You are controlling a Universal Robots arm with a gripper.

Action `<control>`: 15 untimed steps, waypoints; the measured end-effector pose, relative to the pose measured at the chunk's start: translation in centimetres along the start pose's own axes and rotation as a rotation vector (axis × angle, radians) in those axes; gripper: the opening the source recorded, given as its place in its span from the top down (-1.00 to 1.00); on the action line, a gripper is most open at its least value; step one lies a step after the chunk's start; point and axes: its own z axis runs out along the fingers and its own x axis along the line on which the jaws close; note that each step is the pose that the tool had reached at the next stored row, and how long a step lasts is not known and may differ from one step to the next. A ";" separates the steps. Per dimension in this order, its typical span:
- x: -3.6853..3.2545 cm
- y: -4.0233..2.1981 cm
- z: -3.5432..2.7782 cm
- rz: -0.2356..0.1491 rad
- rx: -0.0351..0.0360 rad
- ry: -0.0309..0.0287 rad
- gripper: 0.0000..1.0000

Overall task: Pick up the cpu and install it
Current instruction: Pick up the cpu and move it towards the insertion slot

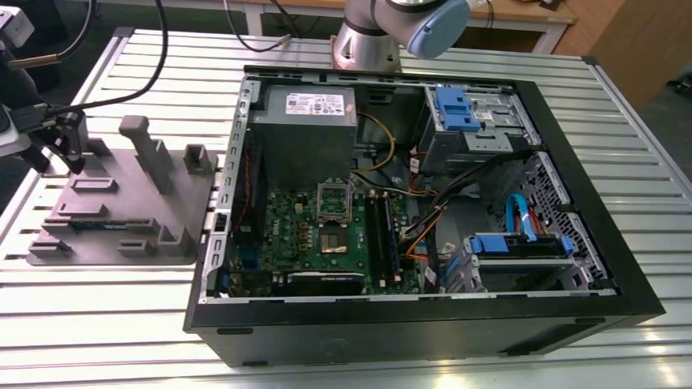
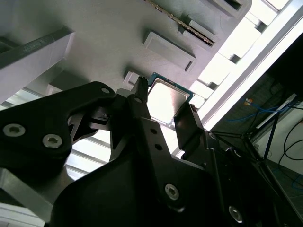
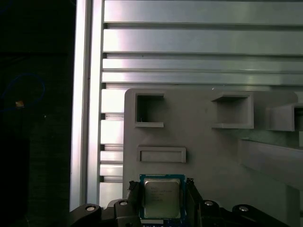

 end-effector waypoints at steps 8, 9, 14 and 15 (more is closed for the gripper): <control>0.00 0.02 -0.36 0.000 0.0000 0.0000 0.05; 0.00 0.02 -0.38 0.000 0.0000 0.0000 0.05; 0.00 0.03 -0.45 0.000 0.0000 0.0000 0.05; 0.00 0.03 -0.48 0.000 0.0000 0.0000 0.05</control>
